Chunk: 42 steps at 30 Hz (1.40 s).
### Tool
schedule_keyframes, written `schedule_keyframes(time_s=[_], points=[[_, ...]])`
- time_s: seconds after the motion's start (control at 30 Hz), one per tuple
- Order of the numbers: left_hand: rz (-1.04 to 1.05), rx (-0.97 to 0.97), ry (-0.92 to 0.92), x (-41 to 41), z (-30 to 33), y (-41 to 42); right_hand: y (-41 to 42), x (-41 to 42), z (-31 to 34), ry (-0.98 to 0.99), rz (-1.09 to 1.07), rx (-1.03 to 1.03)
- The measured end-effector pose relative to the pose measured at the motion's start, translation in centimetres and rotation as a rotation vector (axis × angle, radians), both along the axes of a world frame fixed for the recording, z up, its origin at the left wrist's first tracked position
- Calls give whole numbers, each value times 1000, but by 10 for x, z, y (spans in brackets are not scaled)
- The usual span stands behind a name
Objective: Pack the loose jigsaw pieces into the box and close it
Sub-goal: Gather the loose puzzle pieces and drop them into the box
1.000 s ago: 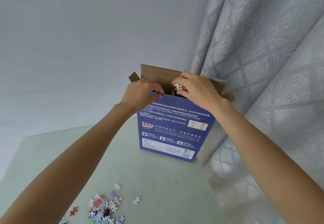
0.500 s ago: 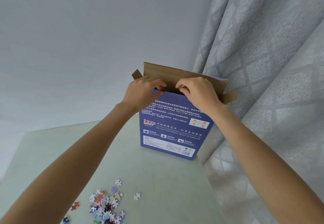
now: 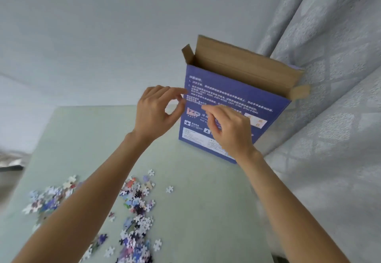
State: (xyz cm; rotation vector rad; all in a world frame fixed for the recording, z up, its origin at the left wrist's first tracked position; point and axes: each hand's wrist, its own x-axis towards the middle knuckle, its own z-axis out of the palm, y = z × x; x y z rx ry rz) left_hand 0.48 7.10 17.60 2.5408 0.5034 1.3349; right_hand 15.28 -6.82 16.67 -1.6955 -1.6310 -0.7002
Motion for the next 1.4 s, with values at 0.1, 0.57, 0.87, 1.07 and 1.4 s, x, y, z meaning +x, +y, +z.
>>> schedule_keyframes(time_s=[0.1,0.57,0.87,1.07,1.4], points=[[134,-240,118,-71,-56,-18,-6,-45,-66,174,79,-221],[699,-726,460,-346,-249,-68,-11,-170,-265,577,-172,-1026],[850,-876,578,-380,-288,24,58,-216,-281,585,-21,-1019],[608,-801,729,-344,-295,36,55,-229,-282,410,191,-1127],[79,-854,675,-268,-270,-80,-12,-232,-262,633,186,-1018]])
